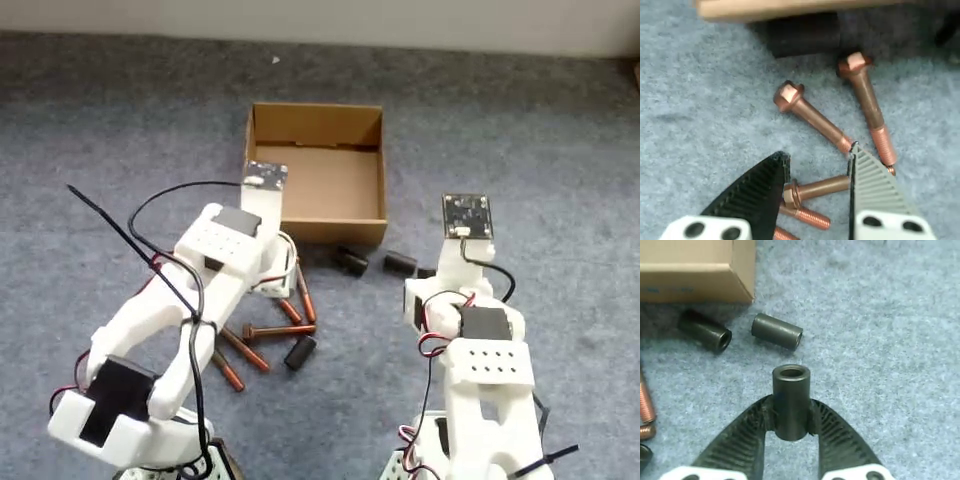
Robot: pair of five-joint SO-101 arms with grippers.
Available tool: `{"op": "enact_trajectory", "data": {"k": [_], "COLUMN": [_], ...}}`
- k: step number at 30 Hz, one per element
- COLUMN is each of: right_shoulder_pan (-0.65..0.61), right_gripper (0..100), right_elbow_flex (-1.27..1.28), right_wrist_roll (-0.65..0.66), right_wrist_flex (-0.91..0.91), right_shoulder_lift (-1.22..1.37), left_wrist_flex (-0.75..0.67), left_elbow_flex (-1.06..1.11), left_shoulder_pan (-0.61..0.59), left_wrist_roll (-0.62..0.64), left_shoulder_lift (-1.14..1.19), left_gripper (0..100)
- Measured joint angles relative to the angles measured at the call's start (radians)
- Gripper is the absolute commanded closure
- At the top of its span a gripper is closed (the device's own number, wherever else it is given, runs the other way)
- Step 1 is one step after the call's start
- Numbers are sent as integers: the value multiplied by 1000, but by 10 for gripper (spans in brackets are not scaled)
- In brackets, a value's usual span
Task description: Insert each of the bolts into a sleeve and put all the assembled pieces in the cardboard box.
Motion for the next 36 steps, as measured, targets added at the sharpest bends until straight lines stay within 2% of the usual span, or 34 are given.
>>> {"op": "enact_trajectory", "data": {"k": [4,12,19,26,30,36], "right_shoulder_pan": [0,0,0,0,0,-104], "right_gripper": [993,993,993,993,993,993], "right_elbow_flex": [5,71,71,71,71,71], "right_wrist_roll": [0,0,0,0,0,0], "right_wrist_flex": [-2,-87,-94,-83,-26,-3], "right_shoulder_lift": [0,0,0,0,0,-26], "left_wrist_flex": [-31,-74,-38,-40,-40,-43], "left_elbow_flex": [-11,-101,-187,-193,-150,-12], "left_shoulder_pan": [-28,-28,-23,-25,-26,-34], "left_wrist_roll": [6,8,9,9,6,-60], "left_shoulder_lift": [34,245,313,315,219,-89], "left_gripper": [786,794,998,995,995,995]}}
